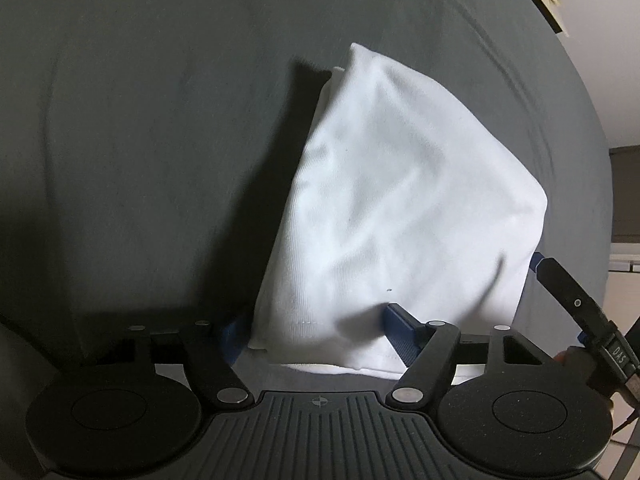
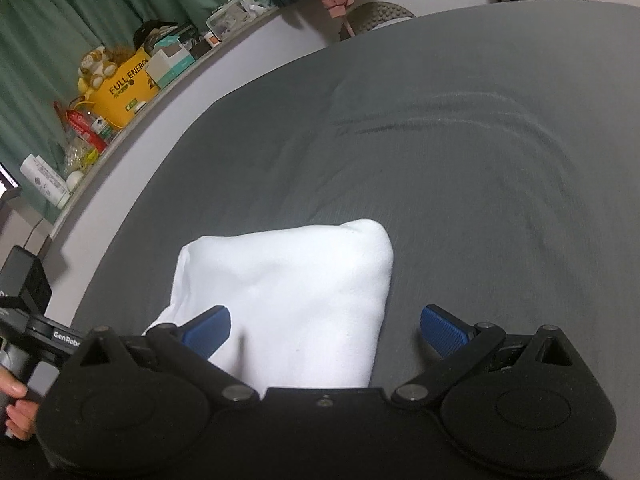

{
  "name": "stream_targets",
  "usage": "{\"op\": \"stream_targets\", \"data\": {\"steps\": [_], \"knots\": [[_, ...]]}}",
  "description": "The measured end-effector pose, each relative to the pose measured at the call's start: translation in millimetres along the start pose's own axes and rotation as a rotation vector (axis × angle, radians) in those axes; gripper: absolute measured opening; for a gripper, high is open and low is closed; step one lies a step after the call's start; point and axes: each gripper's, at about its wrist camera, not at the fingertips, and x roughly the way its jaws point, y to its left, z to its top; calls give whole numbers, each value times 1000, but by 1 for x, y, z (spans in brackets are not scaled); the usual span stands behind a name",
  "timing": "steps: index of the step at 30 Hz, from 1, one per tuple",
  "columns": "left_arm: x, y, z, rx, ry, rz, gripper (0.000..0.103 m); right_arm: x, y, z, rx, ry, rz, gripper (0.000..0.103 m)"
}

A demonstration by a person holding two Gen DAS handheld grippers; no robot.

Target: Fold clothes

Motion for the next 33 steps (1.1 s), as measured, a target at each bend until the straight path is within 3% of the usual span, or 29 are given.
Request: {"op": "stream_targets", "data": {"steps": [1, 6, 8, 10, 14, 16, 22, 24, 28, 33], "knots": [[0, 0, -2, -8, 4, -6, 57, 1, -1, 1, -2, 0, -7, 103], [1, -9, -12, -5, -6, 8, 49, 10, -10, 8, 12, 25, 18, 101], [1, -16, -17, 19, -21, 27, 47, 18, -14, 13, 20, 37, 40, 97], [0, -23, -22, 47, -38, 43, 44, 27, -20, 19, 47, 57, 81, 85], [-2, -32, -30, 85, -64, 56, 40, 45, -34, 24, 141, 79, 180, 81], [-3, -38, -34, 106, -80, 69, 35, 48, -35, 24, 153, 64, 206, 69], [-11, -75, -57, 280, -187, 160, 27, 32, -23, 24, 111, 4, 160, 41], [-16, -86, -60, 325, -229, 175, 26, 24, -16, 27, 95, -19, 152, 39], [-27, -121, -71, 388, -307, 128, 26, -3, -14, 42, 72, -85, 91, 38], [-22, -206, -86, 519, -408, 45, 26, -53, -47, 75, 86, -182, -30, 39]]}}
